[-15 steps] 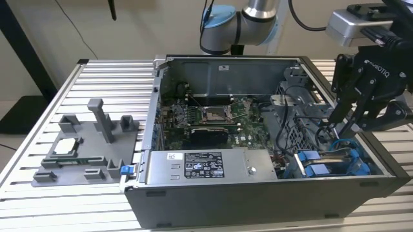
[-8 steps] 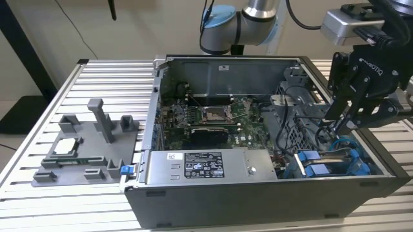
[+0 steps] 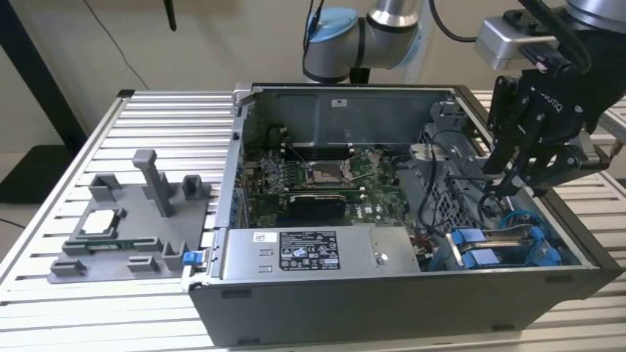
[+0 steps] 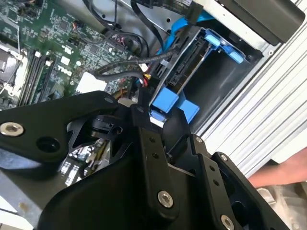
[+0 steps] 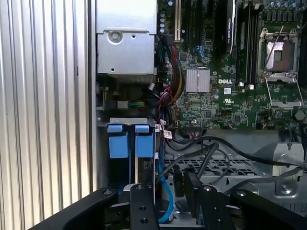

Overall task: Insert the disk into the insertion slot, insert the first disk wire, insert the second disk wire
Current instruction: 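Insert the first disk wire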

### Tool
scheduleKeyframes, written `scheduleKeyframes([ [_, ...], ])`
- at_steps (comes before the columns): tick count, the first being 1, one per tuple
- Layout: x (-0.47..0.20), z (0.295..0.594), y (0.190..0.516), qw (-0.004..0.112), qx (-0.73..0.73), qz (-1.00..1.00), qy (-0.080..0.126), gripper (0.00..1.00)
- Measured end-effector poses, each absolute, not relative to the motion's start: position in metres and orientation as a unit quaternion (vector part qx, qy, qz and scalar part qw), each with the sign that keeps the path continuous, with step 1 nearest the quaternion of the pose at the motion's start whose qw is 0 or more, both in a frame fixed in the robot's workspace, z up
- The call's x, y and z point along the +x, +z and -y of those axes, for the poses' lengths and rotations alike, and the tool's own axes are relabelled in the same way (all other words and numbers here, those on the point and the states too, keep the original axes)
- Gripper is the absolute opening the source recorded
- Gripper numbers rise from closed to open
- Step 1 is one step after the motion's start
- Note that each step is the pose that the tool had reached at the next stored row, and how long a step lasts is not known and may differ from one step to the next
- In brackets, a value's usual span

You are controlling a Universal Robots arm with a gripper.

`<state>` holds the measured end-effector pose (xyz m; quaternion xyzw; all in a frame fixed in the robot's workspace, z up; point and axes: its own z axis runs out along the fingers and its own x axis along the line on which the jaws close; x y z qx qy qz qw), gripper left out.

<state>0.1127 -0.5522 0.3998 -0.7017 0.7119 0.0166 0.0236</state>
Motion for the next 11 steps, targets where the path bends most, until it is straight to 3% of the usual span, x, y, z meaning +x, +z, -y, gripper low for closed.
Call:
scheduleKeyframes([
  [11, 0.118, 0.5522, 0.394, 0.034, -0.714, -0.699, 0.026, 1.0],
])
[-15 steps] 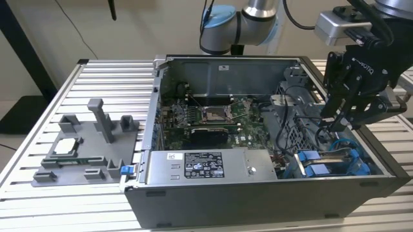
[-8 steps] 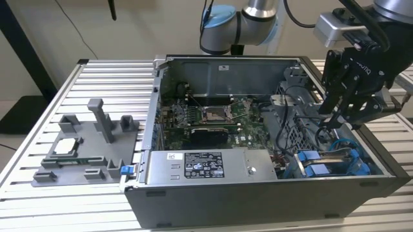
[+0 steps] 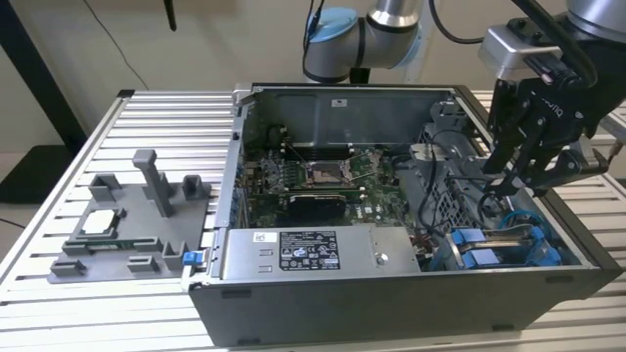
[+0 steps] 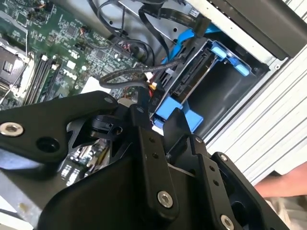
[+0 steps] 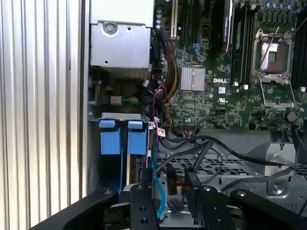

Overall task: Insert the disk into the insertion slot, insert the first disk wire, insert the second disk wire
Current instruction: 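Insert the first disk wire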

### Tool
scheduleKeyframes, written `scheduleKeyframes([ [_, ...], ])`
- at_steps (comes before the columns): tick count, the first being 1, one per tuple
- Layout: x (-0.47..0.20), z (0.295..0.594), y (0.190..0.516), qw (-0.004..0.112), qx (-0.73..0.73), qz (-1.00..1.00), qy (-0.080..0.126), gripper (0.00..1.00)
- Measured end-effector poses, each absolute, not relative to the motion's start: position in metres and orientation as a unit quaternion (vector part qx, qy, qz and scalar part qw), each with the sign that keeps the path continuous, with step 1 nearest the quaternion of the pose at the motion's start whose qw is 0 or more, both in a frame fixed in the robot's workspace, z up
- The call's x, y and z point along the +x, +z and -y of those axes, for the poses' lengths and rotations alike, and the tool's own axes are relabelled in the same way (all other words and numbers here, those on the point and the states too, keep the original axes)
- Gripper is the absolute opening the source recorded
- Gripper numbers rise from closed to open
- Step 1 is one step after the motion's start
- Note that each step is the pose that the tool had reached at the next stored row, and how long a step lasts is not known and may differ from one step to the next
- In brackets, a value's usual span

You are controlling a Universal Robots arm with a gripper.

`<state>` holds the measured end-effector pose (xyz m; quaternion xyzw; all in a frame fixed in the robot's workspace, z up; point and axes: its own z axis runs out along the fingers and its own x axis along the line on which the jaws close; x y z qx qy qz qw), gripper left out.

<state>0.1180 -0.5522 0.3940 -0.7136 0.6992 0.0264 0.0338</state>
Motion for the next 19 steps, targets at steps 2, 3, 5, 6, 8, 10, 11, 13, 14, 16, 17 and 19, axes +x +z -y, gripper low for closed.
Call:
scheduleKeyframes([
  [2, 0.1185, 0.5525, 0.3924, 0.036, -0.715, -0.698, 0.028, 1.0],
  [3, 0.1188, 0.5526, 0.3916, 0.037, -0.715, -0.697, 0.029, 1.0],
  [5, 0.1191, 0.553, 0.39, 0.039, -0.716, -0.696, 0.031, 1.0],
  [6, 0.1191, 0.5531, 0.3891, 0.04, -0.716, -0.696, 0.033, 1.0],
  [8, 0.1192, 0.5531, 0.3877, 0.045, -0.716, -0.696, 0.037, 1.0],
  [10, 0.1192, 0.5531, 0.3867, 0.053, -0.716, -0.695, 0.044, 0.0],
  [11, 0.1192, 0.5531, 0.3861, 0.056, -0.715, -0.695, 0.048, 0.0],
  [13, 0.1193, 0.5531, 0.3849, 0.062, -0.715, -0.694, 0.052, 0.0],
  [14, 0.1193, 0.553, 0.3847, 0.063, -0.715, -0.694, 0.051, 0.0],
  [16, 0.1192, 0.5531, 0.3847, 0.063, -0.715, -0.694, 0.051, 0.0],
  [17, 0.1192, 0.5531, 0.3846, 0.063, -0.715, -0.694, 0.051, 0.0],
  [19, 0.1192, 0.5531, 0.3846, 0.063, -0.715, -0.694, 0.051, 0.0],
])
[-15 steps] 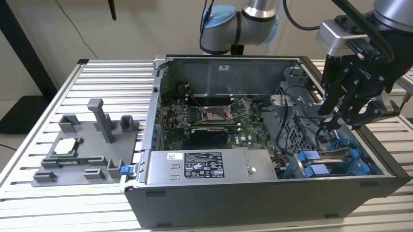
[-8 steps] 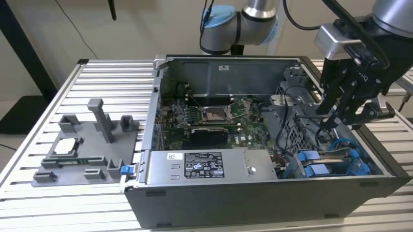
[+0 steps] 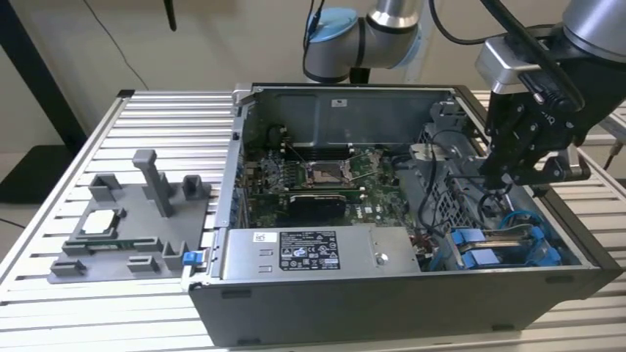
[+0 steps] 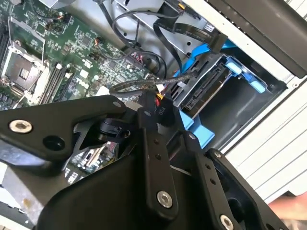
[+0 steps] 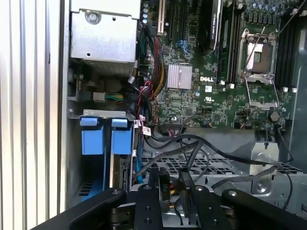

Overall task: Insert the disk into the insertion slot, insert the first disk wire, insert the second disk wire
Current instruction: 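Insert the first disk wire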

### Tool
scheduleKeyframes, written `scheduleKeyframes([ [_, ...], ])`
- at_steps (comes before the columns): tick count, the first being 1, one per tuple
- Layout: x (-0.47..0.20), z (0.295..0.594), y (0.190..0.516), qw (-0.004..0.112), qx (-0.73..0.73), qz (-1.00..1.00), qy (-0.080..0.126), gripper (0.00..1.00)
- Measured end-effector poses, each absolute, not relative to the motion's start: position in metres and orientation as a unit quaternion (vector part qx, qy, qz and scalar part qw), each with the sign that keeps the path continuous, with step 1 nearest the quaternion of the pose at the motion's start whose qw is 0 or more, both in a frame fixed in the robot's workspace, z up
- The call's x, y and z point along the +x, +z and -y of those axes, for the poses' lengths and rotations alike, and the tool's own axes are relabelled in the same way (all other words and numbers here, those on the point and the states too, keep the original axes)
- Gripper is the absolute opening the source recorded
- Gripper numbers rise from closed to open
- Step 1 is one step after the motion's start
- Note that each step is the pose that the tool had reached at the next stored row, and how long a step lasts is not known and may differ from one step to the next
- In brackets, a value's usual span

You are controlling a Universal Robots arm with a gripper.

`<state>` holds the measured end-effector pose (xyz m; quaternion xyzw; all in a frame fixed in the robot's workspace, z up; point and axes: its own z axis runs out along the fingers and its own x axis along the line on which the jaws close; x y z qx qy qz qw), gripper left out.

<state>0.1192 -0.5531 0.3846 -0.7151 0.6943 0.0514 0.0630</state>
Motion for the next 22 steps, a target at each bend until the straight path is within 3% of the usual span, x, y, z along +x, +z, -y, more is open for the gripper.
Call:
scheduleKeyframes([
  [18, 0.1192, 0.5531, 0.3851, 0.062, -0.716, -0.694, 0.051, 0.0],
  [22, 0.1192, 0.5531, 0.3843, 0.05, -0.717, -0.695, 0.039, 0.0],
])
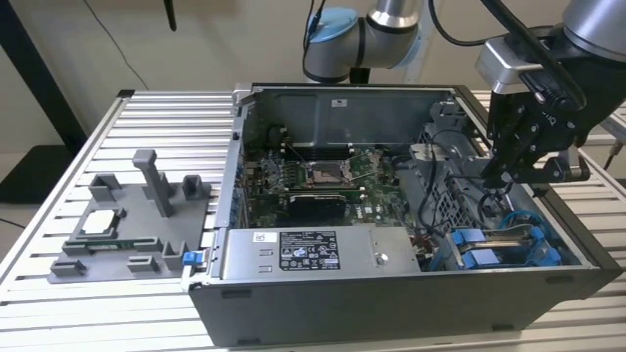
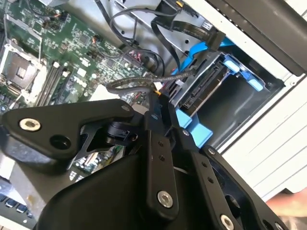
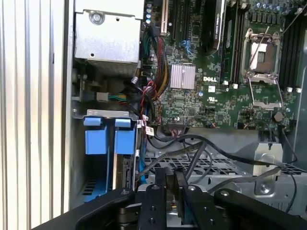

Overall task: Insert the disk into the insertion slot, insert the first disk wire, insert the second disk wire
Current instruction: 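Insert the first disk wire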

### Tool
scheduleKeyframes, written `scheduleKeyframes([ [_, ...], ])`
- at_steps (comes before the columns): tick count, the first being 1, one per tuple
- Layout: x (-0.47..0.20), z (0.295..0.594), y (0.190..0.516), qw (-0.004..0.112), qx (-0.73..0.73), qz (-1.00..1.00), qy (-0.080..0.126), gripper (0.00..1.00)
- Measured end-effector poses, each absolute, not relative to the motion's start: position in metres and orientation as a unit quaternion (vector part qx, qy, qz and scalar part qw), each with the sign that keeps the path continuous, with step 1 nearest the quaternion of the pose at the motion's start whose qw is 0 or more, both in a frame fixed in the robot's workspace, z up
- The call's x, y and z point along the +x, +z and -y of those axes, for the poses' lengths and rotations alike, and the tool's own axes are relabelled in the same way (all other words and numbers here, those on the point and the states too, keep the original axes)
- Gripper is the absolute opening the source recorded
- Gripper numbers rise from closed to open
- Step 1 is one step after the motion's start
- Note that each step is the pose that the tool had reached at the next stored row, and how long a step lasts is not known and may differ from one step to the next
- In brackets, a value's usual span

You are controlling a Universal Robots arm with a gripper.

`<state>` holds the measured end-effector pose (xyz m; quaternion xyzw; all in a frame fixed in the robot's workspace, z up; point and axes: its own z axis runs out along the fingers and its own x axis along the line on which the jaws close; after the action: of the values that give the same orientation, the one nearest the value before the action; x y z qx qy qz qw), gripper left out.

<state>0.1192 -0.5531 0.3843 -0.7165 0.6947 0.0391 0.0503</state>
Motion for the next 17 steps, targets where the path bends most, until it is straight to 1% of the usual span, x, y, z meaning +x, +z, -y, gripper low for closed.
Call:
scheduleKeyframes([
  [12, 0.1192, 0.5531, 0.3824, -0.013, -0.718, -0.695, -0.022, 0.0],
  [15, 0.1192, 0.5531, 0.3816, -0.026, -0.718, -0.695, -0.035, 0.0],
  [16, 0.1192, 0.5531, 0.3813, -0.029, -0.718, -0.695, -0.038, 0.0],
  [17, 0.1192, 0.5532, 0.3812, -0.03, -0.718, -0.695, -0.039, 0.0],
])
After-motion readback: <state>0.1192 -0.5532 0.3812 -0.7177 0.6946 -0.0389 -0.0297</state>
